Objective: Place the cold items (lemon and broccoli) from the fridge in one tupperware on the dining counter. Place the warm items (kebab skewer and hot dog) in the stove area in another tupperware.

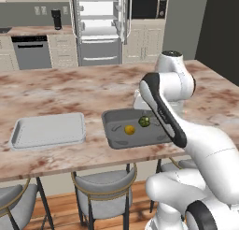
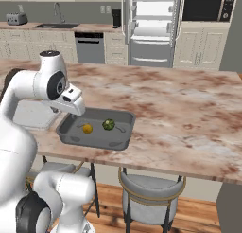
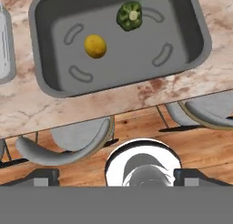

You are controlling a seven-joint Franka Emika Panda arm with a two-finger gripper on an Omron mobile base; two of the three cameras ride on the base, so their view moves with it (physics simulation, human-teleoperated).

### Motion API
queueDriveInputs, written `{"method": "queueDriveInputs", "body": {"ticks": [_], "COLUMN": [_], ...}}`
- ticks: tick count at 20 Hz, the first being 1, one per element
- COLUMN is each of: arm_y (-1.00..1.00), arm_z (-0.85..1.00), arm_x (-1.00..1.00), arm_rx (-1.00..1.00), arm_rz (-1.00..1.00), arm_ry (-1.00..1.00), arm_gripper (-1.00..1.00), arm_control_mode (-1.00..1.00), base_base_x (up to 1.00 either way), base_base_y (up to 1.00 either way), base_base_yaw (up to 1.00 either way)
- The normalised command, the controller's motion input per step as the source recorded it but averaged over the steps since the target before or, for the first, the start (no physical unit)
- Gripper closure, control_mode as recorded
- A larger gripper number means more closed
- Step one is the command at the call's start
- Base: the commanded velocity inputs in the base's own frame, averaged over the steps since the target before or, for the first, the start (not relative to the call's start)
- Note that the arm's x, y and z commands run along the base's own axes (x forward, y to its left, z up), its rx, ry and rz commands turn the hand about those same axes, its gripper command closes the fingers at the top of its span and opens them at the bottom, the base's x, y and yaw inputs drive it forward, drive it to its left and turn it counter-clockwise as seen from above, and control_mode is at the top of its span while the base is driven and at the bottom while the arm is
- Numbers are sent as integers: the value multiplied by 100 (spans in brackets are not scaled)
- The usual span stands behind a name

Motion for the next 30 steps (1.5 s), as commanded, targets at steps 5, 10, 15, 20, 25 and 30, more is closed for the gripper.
{"method": "queueDriveInputs", "body": {"ticks": [5, 10, 15, 20, 25, 30], "arm_y": [-32, -21, 0, 0, 5, 0], "arm_z": [61, 50, 28, 10, 0, 0], "arm_x": [-57, -67, -78, -86, -75, 0], "arm_rx": [5, 1, 0, 0, 0, 0], "arm_rz": [0, 0, 0, 0, 3, 0], "arm_ry": [-37, -45, -48, -45, -47, 0], "arm_gripper": [-100, -100, -100, -100, -100, -100], "arm_control_mode": [-100, -100, -100, -100, 100, 100], "base_base_x": [0, 0, 0, 0, -17, -63], "base_base_y": [0, 0, 0, 0, 8, 87], "base_base_yaw": [0, 0, 0, 0, 2, 9]}}
